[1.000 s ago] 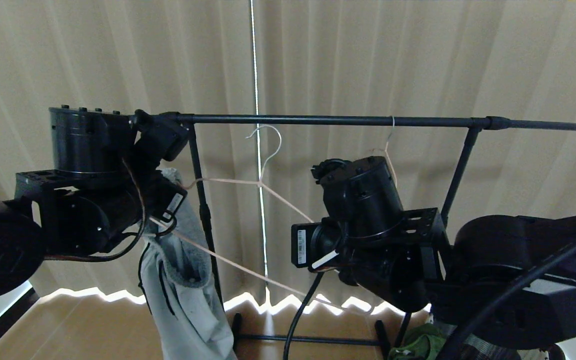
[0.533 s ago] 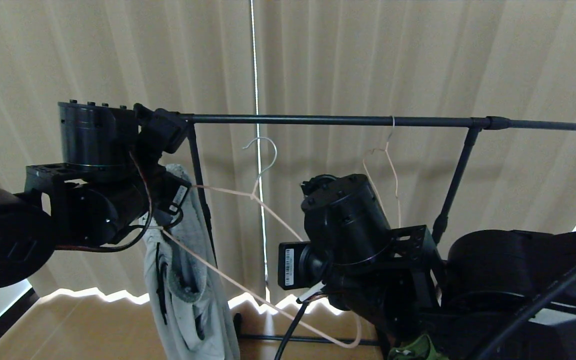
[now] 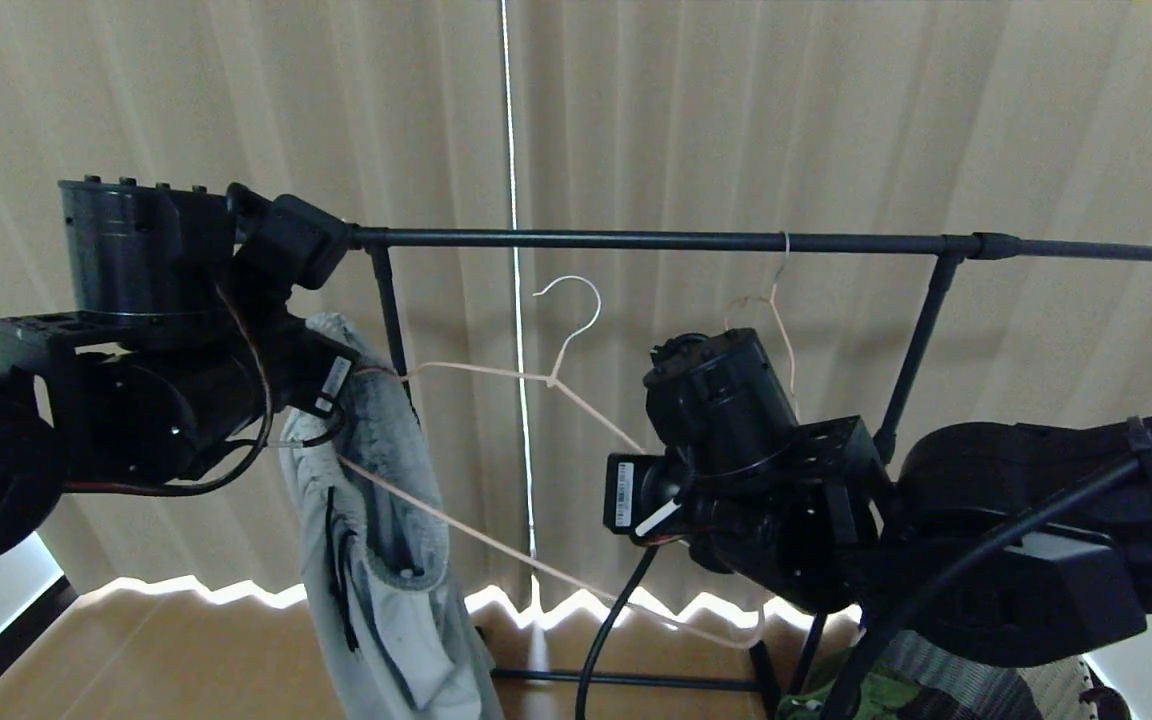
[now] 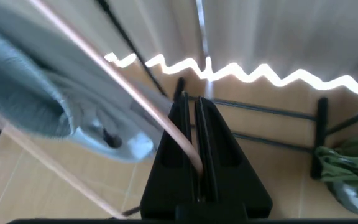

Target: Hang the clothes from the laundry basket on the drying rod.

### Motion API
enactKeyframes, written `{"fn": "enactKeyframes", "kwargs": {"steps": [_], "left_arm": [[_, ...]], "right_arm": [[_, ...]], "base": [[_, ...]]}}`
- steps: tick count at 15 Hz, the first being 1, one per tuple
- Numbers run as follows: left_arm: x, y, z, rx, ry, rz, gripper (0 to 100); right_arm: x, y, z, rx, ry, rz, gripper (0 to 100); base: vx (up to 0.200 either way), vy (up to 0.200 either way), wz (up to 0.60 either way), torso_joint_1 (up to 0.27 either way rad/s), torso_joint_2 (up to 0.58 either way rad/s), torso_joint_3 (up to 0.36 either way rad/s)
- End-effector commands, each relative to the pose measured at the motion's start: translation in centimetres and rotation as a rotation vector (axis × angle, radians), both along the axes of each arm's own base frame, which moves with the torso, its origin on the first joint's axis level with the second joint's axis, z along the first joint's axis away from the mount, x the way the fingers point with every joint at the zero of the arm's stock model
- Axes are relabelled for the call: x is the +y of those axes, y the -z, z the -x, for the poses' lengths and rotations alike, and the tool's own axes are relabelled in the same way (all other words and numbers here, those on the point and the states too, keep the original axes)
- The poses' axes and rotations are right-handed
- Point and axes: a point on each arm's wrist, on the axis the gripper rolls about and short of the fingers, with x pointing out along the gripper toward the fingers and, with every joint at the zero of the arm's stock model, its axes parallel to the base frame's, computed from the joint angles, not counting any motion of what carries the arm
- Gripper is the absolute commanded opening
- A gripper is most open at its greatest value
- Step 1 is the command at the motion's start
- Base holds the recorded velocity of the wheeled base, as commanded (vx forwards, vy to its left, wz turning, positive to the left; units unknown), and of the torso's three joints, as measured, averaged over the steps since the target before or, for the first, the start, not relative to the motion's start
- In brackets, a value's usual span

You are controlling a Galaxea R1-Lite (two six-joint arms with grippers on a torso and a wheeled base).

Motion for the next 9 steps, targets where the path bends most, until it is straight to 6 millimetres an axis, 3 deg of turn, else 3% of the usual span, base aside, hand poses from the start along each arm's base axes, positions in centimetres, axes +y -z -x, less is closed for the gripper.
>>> {"fn": "enactKeyframes", "kwargs": {"steps": [1, 9], "left_arm": [[0.2, -0.4, 1.1, 0.008, 0.007, 0.000, 0], [-5.2, -1.7, 2.1, -0.030, 0.161, 0.134, 0]], "right_arm": [[-1.1, -0.3, -1.3, -0.017, 0.055, -0.008, 0], [-0.5, -1.2, -1.7, -0.077, 0.014, 0.028, 0]], "base": [[0.000, 0.000, 0.00, 0.000, 0.00, 0.000], [0.000, 0.000, 0.00, 0.000, 0.00, 0.000]]}}
